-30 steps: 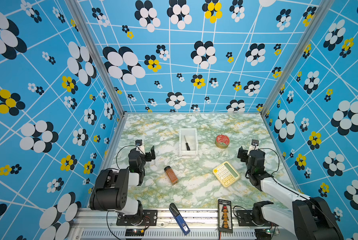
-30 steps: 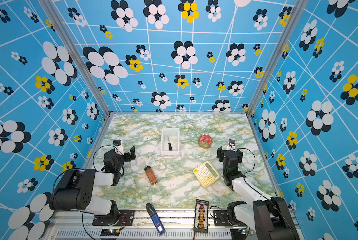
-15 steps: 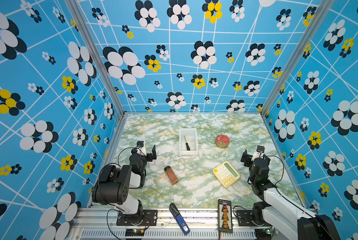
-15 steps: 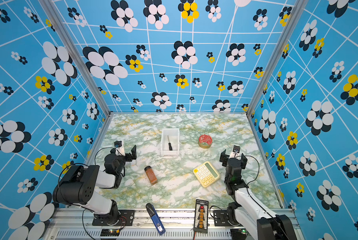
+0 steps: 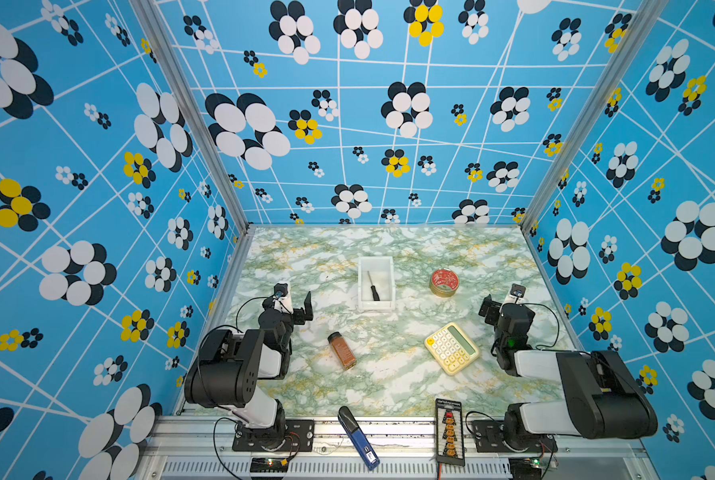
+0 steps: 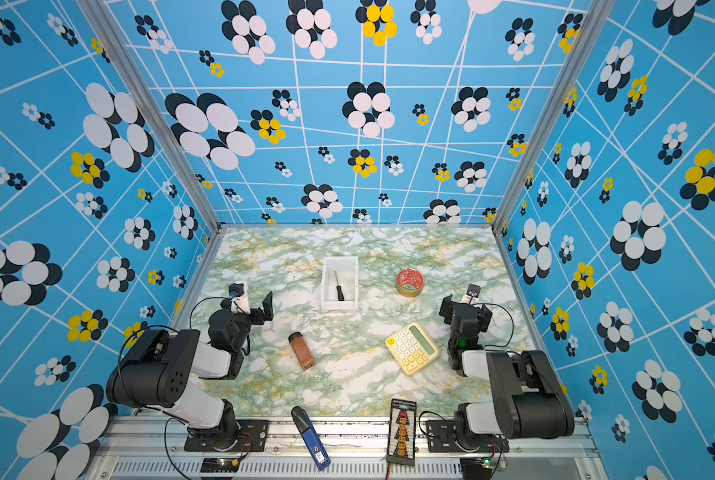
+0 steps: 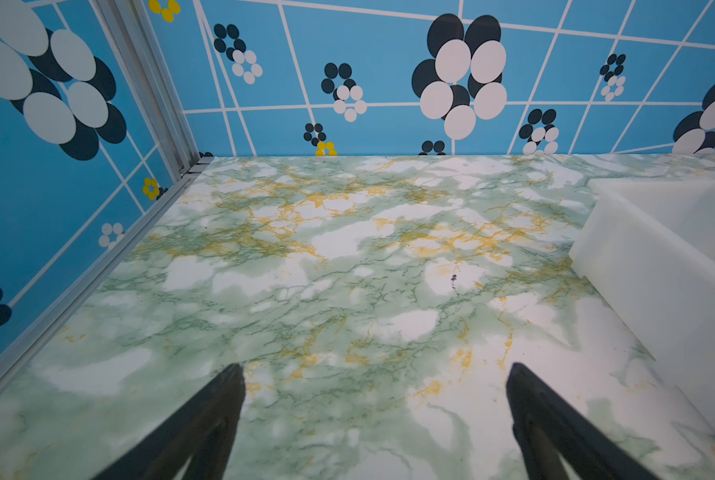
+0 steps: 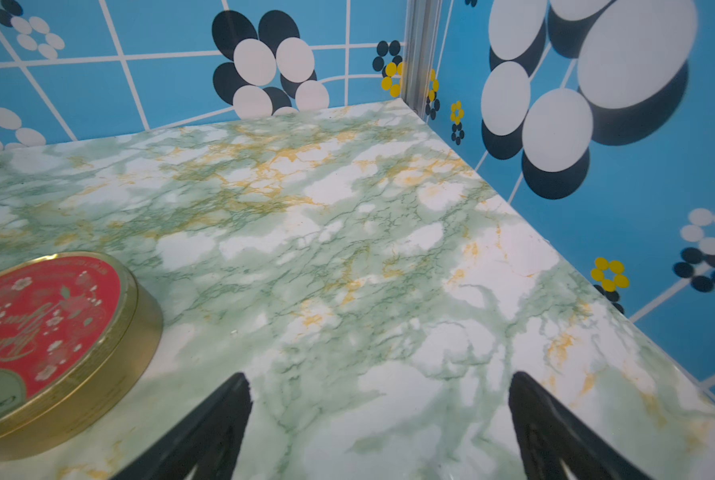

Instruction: Put the screwdriver in the bin

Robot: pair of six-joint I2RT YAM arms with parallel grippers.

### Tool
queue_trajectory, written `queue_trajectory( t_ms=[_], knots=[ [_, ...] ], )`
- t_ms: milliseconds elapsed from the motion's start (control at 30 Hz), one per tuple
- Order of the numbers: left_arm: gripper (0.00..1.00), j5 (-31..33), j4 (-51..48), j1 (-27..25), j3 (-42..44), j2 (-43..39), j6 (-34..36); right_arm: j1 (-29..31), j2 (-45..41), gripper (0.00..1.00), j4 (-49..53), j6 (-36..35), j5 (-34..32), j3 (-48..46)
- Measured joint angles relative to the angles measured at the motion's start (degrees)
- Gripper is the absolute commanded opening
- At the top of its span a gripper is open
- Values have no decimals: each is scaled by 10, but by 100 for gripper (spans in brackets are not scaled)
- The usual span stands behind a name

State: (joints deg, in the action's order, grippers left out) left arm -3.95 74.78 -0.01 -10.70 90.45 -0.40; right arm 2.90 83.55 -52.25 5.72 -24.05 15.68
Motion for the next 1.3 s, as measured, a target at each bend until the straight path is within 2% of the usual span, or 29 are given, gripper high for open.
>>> queue_trajectory(
  t_ms=[133,367,867,1300],
  knots=[
    [99,8,6,0,0,0,0,0,51,99,-17,-11,36,28],
    [99,5,16,0,2,2,0,0,51,99,-7,-24,78,55],
    [99,-24,37,0,10,6,10,0,51,99,-7,-26,85,55],
    [99,-89,37,-5,10,6,37,0,51,99,-7,-26,86,55]
  ],
)
